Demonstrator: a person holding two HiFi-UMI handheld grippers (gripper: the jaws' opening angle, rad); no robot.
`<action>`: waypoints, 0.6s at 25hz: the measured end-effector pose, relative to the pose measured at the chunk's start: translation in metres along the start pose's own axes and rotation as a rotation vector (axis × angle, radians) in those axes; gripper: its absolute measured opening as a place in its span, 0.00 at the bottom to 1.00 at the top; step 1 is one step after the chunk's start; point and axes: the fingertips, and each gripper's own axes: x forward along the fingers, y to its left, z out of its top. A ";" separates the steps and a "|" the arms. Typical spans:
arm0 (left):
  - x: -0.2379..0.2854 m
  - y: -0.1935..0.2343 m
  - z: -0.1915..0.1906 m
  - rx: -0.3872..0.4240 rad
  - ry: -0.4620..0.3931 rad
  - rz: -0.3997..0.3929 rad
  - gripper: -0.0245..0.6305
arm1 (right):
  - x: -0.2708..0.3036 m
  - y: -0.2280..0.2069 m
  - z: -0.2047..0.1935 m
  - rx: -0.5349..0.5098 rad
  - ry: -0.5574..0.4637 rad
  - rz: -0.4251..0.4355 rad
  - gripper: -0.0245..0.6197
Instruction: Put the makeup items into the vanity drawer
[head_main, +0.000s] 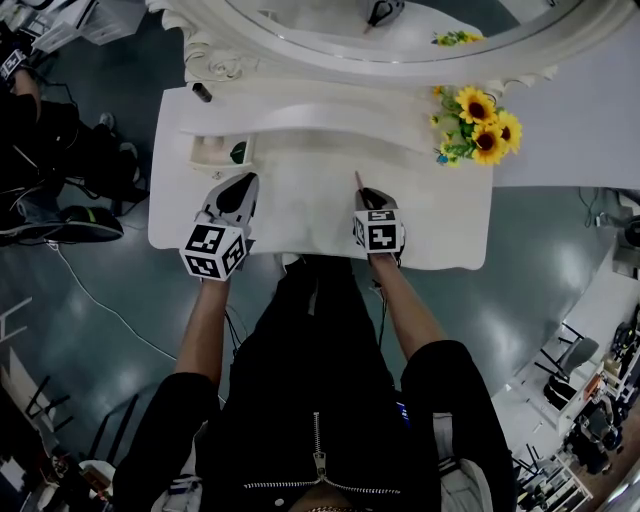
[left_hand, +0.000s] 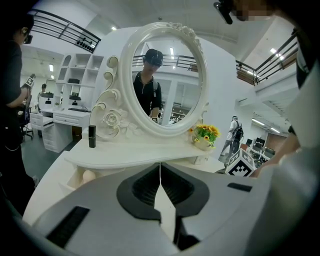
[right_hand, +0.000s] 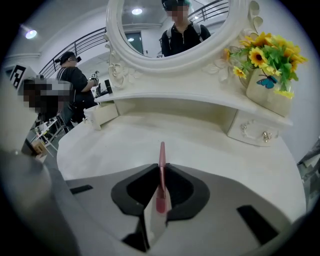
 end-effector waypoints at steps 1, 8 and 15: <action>-0.001 0.000 0.001 0.002 -0.003 0.000 0.07 | -0.002 -0.001 0.004 -0.001 -0.014 0.000 0.12; -0.006 -0.004 0.017 0.023 -0.042 0.002 0.07 | -0.026 -0.007 0.050 -0.009 -0.131 0.007 0.12; -0.015 -0.003 0.042 0.052 -0.095 0.017 0.07 | -0.056 -0.010 0.098 -0.022 -0.256 0.009 0.12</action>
